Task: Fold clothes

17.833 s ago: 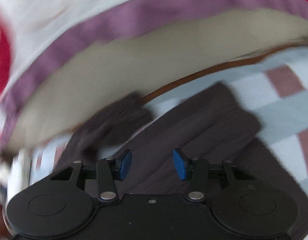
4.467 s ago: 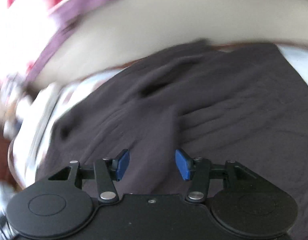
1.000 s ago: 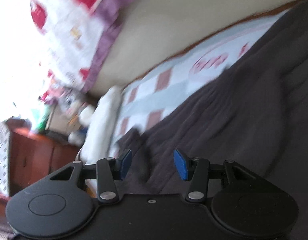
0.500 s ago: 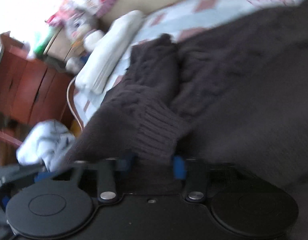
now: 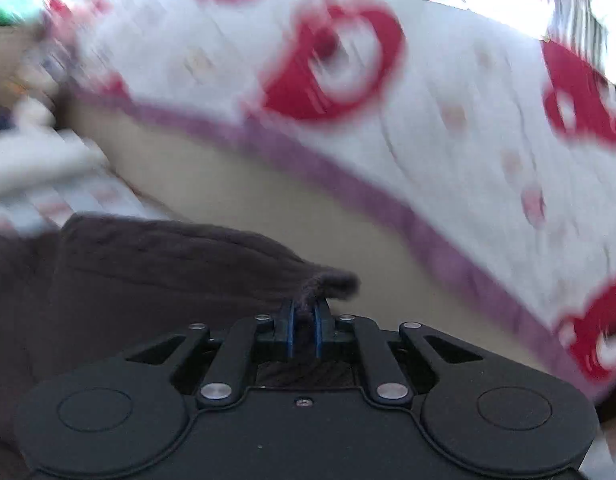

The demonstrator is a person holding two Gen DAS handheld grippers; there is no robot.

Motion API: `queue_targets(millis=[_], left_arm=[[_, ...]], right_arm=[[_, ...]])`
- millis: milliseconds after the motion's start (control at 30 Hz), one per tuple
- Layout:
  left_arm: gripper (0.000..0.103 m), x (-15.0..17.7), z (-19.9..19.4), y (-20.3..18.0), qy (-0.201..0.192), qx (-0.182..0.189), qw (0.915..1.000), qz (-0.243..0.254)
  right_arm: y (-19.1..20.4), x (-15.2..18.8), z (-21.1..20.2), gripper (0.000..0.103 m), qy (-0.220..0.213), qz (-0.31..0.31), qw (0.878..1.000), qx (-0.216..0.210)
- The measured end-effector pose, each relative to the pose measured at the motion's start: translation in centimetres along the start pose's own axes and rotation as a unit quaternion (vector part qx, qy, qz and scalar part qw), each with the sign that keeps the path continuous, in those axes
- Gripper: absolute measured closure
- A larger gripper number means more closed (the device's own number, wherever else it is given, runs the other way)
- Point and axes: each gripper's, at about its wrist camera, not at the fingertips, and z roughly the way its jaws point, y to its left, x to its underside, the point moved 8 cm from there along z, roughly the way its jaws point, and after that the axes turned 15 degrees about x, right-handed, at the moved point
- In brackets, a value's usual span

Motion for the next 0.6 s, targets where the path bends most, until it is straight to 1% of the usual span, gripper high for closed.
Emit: queue_targets(millis=[33, 100, 167, 233, 333, 433, 533, 600], left_arm=[[0.029, 0.2, 0.7, 0.1, 0.002, 0.004, 0.9999, -0.011], [0.029, 0.3, 2.1, 0.0, 0.001, 0.014, 0.9993, -0.033], [0.029, 0.0, 3.2, -0.1, -0.005, 0.019, 0.9983, -0.054], [0.029, -0.5, 4.3, -0.6, -0.006, 0.029, 0.9976, -0.063], [0.029, -1.6, 5.9, -1.7, -0.007, 0.044, 0.9977, -0.052], [0.029, -2.8, 7.8, -2.4, -0.003, 0.040, 0.9983, -0.042], [0.029, -3.7, 8.8, -3.0, -0.014, 0.035, 0.9985, -0.040], [0.029, -4.2, 9.1, -3.3, -0.027, 0.034, 0.9982, -0.041]], right_arm=[[-1.1, 0.8, 1.3, 0.092, 0.032, 0.027, 0.999, -0.006], [-3.1, 2.1, 3.4, 0.092, 0.087, 0.087, 0.992, -0.019], [-3.4, 2.5, 4.3, 0.092, 0.112, 0.138, 0.984, -0.029], [-4.0, 2.8, 4.8, 0.092, 0.117, 0.143, 0.983, -0.021], [-3.9, 3.4, 5.5, 0.092, 0.128, 0.163, 0.978, -0.027], [-4.3, 4.1, 6.2, 0.092, 0.135, 0.173, 0.975, -0.018], [-5.2, 4.3, 7.2, 0.093, 0.140, 0.190, 0.972, -0.008], [-6.1, 3.8, 7.5, 0.096, 0.122, 0.208, 0.970, -0.002]])
